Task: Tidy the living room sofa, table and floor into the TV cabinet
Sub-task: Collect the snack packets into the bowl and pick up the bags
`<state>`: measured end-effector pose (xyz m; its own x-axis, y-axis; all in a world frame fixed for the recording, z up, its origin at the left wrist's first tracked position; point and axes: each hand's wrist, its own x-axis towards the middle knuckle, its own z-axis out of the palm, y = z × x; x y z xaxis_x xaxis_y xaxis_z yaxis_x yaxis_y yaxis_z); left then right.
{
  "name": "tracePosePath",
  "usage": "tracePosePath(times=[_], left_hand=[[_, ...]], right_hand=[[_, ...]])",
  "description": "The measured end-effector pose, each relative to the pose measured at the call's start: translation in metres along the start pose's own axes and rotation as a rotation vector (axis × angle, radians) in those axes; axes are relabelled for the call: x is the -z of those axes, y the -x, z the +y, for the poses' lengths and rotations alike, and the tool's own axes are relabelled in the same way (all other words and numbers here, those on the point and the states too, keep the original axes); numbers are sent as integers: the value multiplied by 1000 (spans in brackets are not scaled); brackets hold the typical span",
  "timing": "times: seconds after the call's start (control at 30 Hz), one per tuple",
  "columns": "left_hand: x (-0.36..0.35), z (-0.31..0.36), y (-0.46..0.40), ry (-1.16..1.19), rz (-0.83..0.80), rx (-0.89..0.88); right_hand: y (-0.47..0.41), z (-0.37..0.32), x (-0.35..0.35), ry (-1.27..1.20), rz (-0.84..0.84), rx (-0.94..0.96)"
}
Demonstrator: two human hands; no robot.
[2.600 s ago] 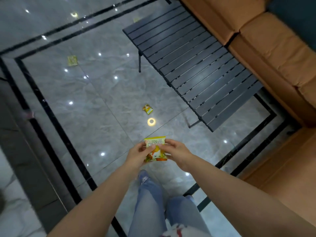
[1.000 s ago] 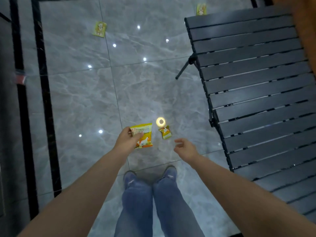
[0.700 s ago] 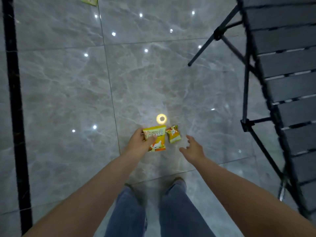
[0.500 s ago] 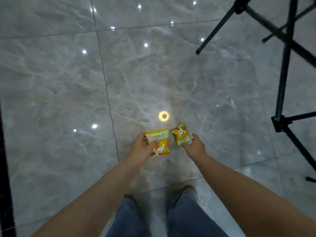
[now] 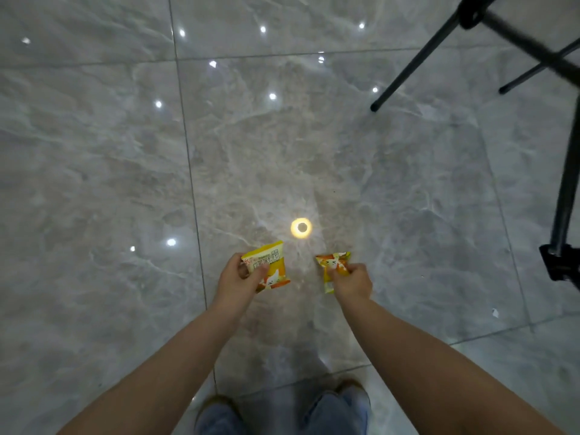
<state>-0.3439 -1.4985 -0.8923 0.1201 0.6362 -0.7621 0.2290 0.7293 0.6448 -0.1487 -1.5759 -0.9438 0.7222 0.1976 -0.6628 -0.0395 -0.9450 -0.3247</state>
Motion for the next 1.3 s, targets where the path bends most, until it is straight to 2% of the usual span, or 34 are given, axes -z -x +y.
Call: tracePosePath(times=[0.17, 0.37, 0.5, 0.63, 0.83, 1.03, 1.17, 1.3], left_hand=[[25, 54, 62, 103, 112, -86], [67, 128, 172, 200, 143, -18], [77, 176, 244, 256, 196, 6], [78, 216, 304, 194, 183, -63], [79, 273, 375, 247, 112, -81], [91, 312, 436, 327, 44, -53], [109, 324, 483, 364, 8, -49], [128, 326, 530, 450, 44, -58]], right_hand=[[67, -46, 33, -196, -96, 25], [187, -104, 113, -393, -369, 212], [257, -140, 183, -463, -512, 212], [309, -165, 242, -443, -682, 206], [384, -192, 303, -368, -656, 227], [445, -211, 346, -542, -690, 172], [491, -219, 370, -434, -676, 279], [540, -227, 381, -364, -756, 299]])
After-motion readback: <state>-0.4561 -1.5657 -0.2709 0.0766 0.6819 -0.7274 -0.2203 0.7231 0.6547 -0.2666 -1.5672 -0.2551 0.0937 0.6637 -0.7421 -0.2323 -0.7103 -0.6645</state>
